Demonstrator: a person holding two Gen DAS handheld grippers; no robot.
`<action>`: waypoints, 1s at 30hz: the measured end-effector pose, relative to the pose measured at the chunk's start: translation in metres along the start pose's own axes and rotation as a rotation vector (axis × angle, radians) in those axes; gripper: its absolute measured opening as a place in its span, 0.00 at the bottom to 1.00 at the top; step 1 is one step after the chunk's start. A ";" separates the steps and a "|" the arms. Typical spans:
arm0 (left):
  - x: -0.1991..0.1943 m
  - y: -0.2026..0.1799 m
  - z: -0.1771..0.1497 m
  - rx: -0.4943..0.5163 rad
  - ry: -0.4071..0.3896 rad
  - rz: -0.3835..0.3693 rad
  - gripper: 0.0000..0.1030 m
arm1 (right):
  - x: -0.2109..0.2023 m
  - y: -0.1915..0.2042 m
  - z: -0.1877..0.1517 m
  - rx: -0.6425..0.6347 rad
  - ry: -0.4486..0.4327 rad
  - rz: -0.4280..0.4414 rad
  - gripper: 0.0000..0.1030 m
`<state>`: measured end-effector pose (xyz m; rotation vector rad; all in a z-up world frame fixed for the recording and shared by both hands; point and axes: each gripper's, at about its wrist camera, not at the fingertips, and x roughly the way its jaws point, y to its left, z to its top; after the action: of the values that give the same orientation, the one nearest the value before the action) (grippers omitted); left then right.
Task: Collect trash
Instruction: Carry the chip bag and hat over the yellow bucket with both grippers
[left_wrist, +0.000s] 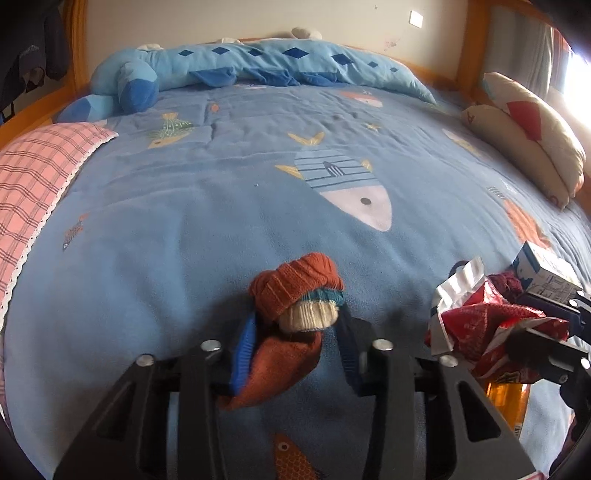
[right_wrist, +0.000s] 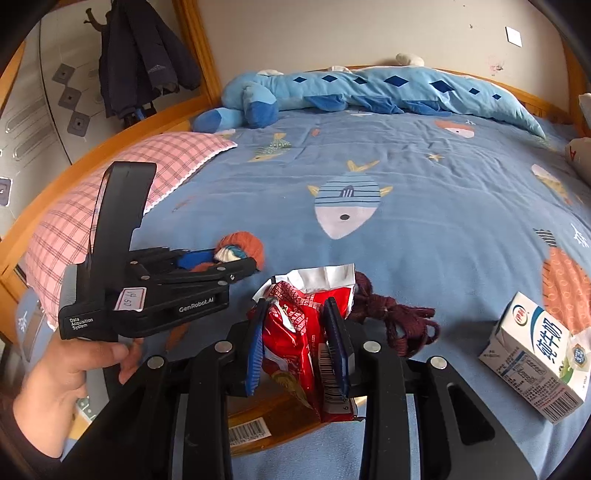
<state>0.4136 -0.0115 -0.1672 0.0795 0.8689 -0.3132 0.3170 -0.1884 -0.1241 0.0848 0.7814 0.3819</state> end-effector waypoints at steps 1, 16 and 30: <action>-0.002 0.001 -0.001 -0.006 -0.006 -0.011 0.33 | -0.001 0.001 -0.001 0.000 -0.001 0.000 0.30; -0.121 -0.021 -0.066 0.013 -0.071 -0.148 0.32 | -0.064 0.016 -0.035 -0.027 0.007 -0.006 0.30; -0.208 -0.130 -0.164 0.096 -0.035 -0.378 0.32 | -0.211 0.013 -0.141 0.092 -0.052 -0.017 0.30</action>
<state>0.1281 -0.0537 -0.1073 -0.0024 0.8318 -0.7082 0.0778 -0.2631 -0.0799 0.1732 0.7481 0.3266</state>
